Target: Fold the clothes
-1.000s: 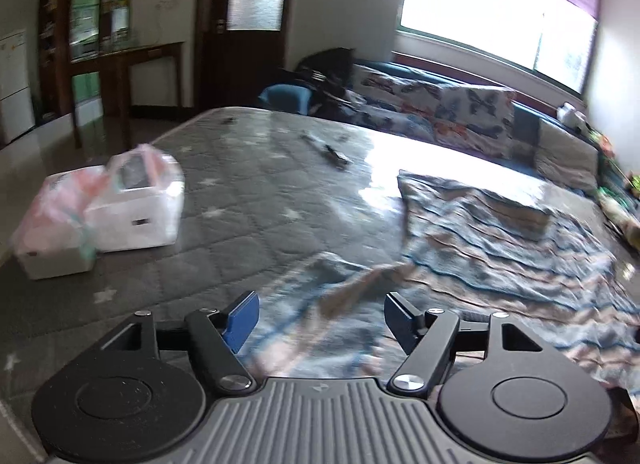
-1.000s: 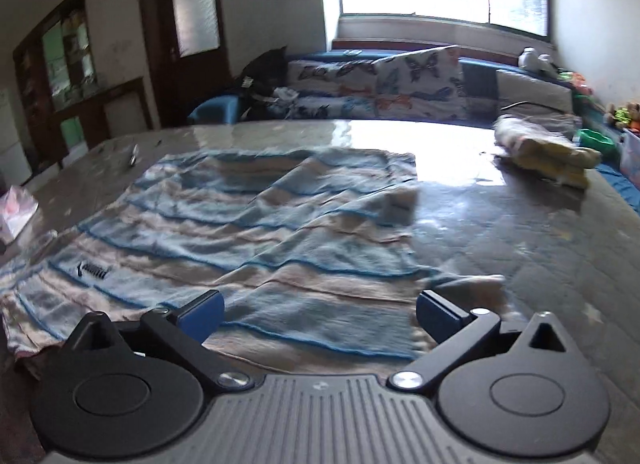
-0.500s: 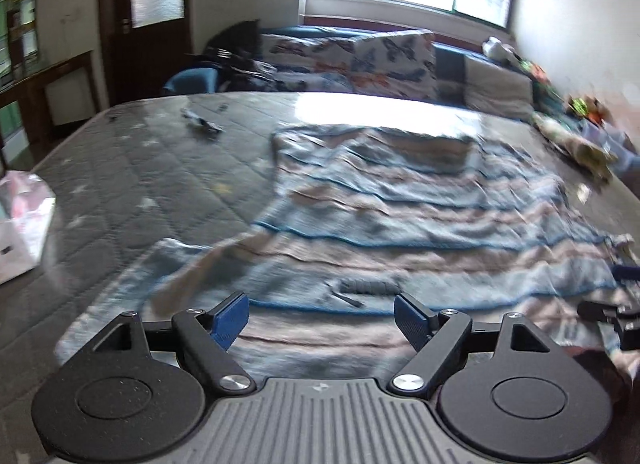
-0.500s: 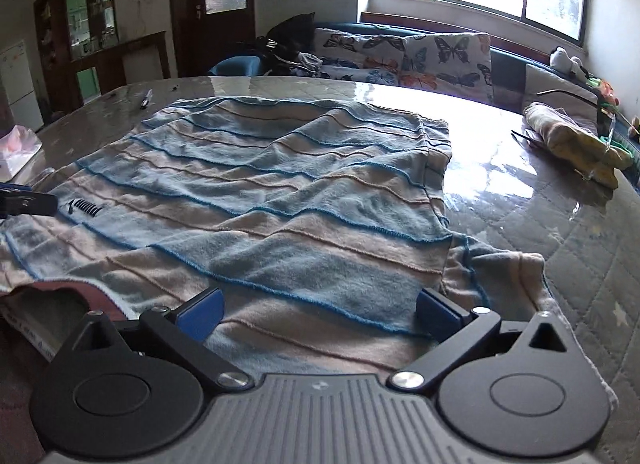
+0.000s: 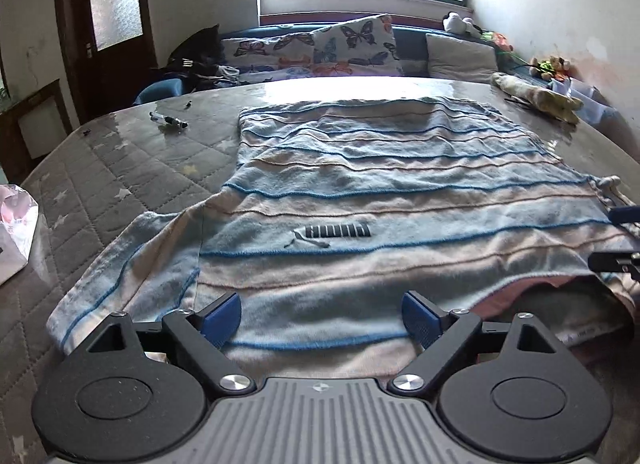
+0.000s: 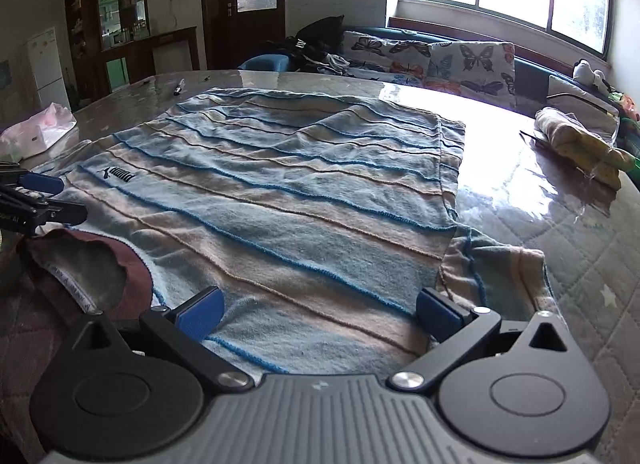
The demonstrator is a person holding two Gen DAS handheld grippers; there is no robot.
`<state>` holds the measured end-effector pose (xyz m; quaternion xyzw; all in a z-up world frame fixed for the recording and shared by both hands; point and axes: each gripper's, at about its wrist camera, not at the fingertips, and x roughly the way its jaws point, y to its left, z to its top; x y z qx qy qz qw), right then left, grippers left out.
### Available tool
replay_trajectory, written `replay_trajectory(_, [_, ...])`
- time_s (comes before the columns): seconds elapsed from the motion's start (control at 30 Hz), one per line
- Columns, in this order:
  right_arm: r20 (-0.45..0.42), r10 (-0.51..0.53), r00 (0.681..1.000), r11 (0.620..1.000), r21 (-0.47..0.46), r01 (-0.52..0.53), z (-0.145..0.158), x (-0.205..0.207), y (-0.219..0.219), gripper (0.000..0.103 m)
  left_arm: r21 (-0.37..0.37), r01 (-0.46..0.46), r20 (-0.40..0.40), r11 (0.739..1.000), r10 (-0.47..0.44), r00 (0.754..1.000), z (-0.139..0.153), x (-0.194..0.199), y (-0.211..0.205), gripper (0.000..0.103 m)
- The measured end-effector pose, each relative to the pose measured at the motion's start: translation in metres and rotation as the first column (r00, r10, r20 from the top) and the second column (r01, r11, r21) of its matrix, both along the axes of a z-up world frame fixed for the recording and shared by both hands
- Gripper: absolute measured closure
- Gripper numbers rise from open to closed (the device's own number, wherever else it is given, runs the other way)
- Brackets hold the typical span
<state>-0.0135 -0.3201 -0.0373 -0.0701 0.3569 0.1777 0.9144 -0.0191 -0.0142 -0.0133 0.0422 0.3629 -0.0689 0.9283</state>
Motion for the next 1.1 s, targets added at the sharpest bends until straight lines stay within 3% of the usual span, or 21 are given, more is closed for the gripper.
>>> replay_trajectory(0.5, [-0.051, 0.057, 0.997, 0.998, -0.033, -0.059, 0.01, -0.02, 0.009, 0.0, -0.021, 0.046, -0.06, 0.999, -0.047, 0.997, 0.006, -0.005, 0.017, 0.015])
replay_trajectory(0.63, [-0.08, 0.05, 0.995, 0.997, -0.048, -0.054, 0.014, -0.02, 0.014, 0.0, -0.017, 0.007, -0.018, 1.0, -0.007, 1.0, 0.016, 0.013, 0.026, 0.015])
replay_trajectory(0.83, [-0.094, -0.011, 0.995, 0.998, 0.052, 0.016, 0.021, 0.006, 0.012, 0.0, 0.02, -0.053, 0.052, 0.998, 0.052, 0.997, 0.015, 0.044, 0.037, 0.015])
replay_trajectory(1.0, [-0.068, -0.086, 0.994, 0.996, 0.032, 0.088, 0.015, 0.03, 0.017, 0.0, 0.053, -0.114, 0.033, 0.992, 0.112, 0.993, -0.002, 0.05, 0.052, 0.016])
replay_trajectory(1.1, [-0.054, -0.068, 0.996, 0.998, 0.016, 0.069, 0.011, 0.035, 0.028, 0.0, 0.026, -0.143, 0.025, 0.989, 0.143, 0.989, -0.005, 0.046, 0.06, 0.016])
